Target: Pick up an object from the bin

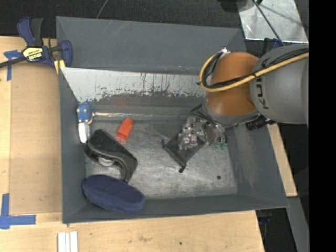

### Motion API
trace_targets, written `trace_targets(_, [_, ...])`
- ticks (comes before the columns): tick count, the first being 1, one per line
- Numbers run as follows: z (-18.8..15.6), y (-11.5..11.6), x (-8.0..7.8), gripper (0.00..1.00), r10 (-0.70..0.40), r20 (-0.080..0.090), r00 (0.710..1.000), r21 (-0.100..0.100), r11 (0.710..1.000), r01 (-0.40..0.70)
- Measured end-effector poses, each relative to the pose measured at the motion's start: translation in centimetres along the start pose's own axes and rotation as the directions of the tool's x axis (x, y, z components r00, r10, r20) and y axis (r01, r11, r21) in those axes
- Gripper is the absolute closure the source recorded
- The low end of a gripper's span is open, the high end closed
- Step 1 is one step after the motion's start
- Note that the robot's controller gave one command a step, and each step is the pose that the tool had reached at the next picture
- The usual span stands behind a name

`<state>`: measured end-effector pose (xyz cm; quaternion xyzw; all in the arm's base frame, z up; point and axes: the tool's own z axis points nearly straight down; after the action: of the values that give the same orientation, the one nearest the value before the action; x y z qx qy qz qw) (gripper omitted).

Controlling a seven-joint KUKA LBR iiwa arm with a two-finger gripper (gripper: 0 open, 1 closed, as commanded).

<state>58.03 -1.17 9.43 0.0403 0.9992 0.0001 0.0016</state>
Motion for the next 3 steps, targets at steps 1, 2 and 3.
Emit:
trace_targets(1, [0.0, 0.0, 0.0, 0.0, 0.0, 0.0, 1.0, 0.0, 1.0, 0.0])
trace_targets(2, [0.0, 0.0, 0.0, 1.0, 0.0, 0.0, 1.0, 0.0, 1.0, 0.0])
trace_targets(3, [0.0, 0.0, 0.0, 0.0, 0.0, 0.0, 1.0, 0.0, 1.0, 0.0])
